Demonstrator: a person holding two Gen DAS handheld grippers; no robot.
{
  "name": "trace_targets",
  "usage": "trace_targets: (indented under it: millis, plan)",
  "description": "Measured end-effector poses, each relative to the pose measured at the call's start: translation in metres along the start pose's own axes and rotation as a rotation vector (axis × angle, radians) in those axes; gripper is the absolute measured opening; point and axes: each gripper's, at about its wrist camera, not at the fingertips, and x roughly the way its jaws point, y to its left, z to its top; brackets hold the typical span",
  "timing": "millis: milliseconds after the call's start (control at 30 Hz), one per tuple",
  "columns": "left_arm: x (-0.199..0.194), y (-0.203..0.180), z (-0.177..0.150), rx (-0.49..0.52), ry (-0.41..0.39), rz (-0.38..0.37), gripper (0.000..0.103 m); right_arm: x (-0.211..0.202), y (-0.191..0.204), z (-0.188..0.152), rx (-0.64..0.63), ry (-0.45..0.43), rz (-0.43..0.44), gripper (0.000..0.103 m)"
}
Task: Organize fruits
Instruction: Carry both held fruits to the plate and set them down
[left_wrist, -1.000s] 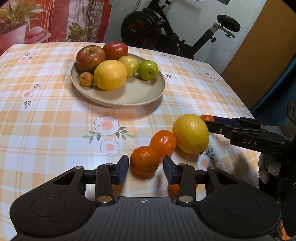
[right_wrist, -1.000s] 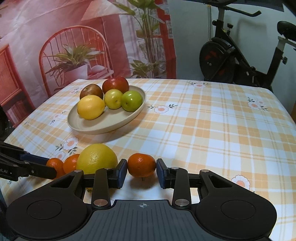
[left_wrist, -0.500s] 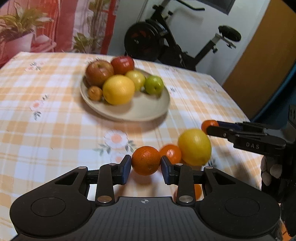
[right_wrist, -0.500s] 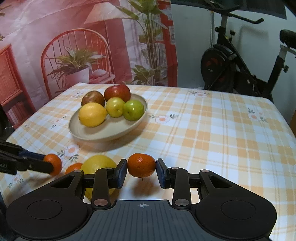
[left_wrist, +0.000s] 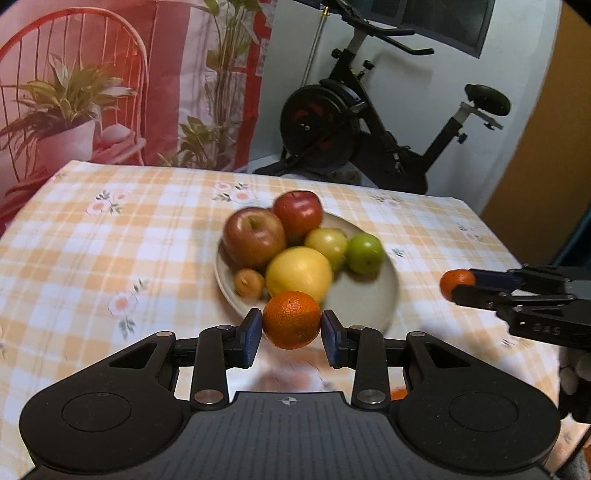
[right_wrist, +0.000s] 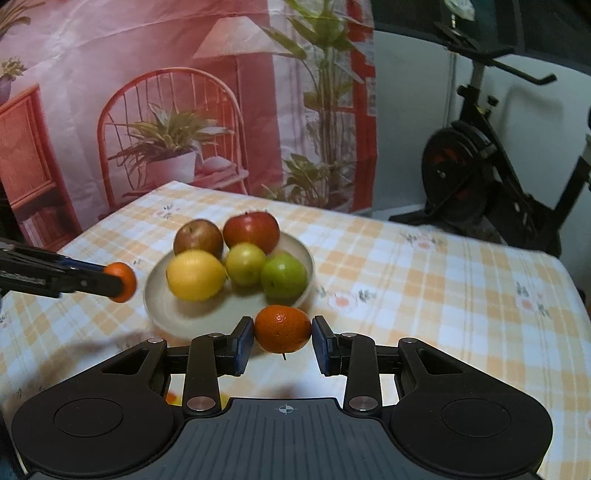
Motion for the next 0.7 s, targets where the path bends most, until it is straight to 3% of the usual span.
trace_targets:
  millis: [700]
  plan:
    - [0.038, 0.009, 0.011, 0.045, 0.052, 0.066, 0.037, 0.090, 0.014, 0.030, -0.114, 0.155, 0.017, 0.031]
